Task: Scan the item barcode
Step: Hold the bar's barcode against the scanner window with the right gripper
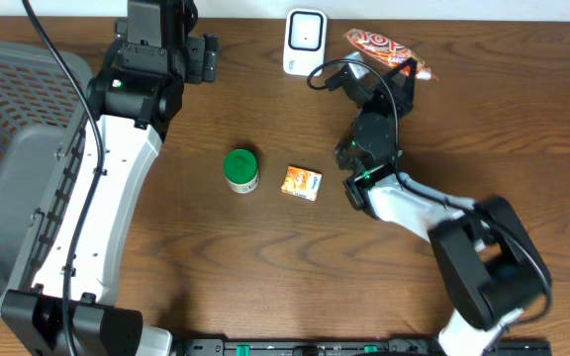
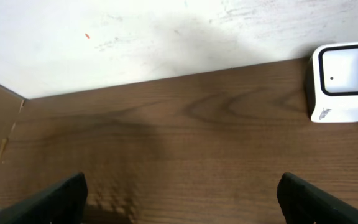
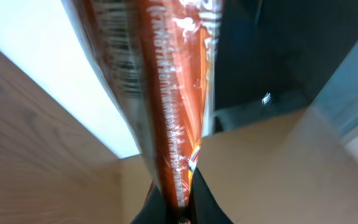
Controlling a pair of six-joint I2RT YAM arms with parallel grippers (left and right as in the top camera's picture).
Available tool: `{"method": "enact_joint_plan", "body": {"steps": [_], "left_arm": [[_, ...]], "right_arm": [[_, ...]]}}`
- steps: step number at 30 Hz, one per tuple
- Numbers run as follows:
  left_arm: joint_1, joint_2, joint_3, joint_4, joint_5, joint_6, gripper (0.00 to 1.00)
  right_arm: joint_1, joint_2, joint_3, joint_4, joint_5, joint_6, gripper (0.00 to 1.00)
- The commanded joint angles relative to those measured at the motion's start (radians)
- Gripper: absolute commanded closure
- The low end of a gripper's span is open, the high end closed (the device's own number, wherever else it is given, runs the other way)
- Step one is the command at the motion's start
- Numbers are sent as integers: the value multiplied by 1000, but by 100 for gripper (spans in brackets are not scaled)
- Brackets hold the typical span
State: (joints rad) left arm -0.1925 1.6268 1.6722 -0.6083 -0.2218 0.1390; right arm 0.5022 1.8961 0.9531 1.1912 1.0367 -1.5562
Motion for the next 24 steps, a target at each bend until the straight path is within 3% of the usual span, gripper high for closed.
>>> {"method": "enact_joint_plan", "body": {"steps": [1,5,10,18,24], "left_arm": [[3,-14,0,0,2,6,2],[2,-14,0,-2,2,6,2],[3,-14,0,-16,1,6,2],[2,-14,0,-43,1,6,2],[2,-13,0,-51,1,6,2]], "right_arm": [[-37,79,61,75,-150,-311,99],[-69,177,152,176,-264,-365,99],[-85,299,306,173,-340,-376,99],[-85,479,542,39,-465,-399,99],[-87,557,608,-4,-531,-421,99]]}}
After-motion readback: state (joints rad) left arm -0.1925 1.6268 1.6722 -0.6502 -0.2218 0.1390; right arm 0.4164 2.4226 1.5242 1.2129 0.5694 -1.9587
